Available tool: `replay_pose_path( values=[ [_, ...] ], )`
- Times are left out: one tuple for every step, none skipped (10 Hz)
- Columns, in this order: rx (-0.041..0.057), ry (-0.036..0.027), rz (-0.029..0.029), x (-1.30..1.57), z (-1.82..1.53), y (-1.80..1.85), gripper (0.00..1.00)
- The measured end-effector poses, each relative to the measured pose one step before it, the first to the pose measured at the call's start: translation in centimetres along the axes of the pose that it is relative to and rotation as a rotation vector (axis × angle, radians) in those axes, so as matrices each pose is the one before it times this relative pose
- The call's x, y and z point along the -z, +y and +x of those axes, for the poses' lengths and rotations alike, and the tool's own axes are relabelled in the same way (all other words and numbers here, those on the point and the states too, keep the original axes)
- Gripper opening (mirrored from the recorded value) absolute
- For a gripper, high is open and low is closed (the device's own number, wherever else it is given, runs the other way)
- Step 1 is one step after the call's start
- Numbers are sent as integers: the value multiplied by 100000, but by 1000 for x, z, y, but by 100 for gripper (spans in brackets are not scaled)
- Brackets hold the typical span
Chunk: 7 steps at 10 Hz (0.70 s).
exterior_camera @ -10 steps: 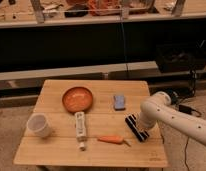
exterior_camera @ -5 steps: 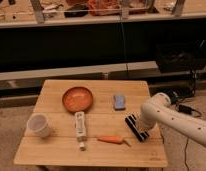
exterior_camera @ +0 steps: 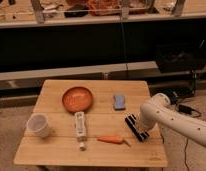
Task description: Push the eraser across the table
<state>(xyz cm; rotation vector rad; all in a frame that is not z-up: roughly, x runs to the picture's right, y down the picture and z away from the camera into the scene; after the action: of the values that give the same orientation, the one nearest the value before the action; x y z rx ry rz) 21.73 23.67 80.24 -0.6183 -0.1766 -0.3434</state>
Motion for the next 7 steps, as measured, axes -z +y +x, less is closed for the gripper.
replay_pose_path(
  values=[
    [231, 149, -109, 89, -35, -41, 1],
    [303, 66, -196, -110, -54, 49, 1],
    [554, -105, 572, -330, -140, -108, 1],
    [265, 68, 96, 45, -49, -33, 1],
    [185, 128, 14, 212, 18, 16, 1],
    [31, -114, -58, 107, -46, 13, 1],
    [98, 13, -21, -10, -28, -9, 1]
  ],
)
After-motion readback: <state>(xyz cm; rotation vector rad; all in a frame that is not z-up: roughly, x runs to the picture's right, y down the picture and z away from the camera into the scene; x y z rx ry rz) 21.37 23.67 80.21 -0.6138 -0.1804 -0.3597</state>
